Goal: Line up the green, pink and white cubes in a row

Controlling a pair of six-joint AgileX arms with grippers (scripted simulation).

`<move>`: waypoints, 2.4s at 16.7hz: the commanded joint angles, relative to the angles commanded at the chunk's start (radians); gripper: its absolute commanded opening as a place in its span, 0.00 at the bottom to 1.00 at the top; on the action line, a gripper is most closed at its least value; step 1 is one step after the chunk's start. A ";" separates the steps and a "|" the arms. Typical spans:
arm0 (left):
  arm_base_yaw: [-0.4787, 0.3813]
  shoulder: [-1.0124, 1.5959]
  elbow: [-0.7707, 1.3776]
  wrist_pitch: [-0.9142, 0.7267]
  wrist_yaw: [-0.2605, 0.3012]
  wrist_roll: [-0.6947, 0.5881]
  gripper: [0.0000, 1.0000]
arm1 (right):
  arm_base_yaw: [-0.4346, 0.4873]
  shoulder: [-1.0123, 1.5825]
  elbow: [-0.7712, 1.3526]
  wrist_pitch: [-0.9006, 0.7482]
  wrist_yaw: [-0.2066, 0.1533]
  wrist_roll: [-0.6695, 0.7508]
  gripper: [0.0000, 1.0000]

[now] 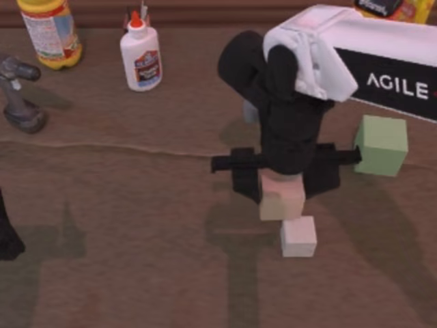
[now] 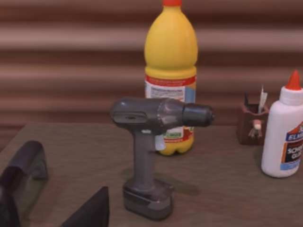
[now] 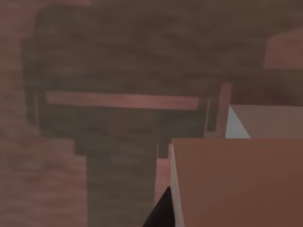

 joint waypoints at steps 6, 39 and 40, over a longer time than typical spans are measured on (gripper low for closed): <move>0.000 0.000 0.000 0.000 0.000 0.000 1.00 | 0.103 0.017 0.061 -0.037 0.005 0.147 0.00; 0.000 0.000 0.000 0.000 0.000 0.000 1.00 | 0.106 0.087 -0.116 0.209 0.005 0.151 1.00; 0.000 0.000 0.000 0.000 0.000 0.000 1.00 | 0.106 0.087 -0.116 0.209 0.005 0.151 1.00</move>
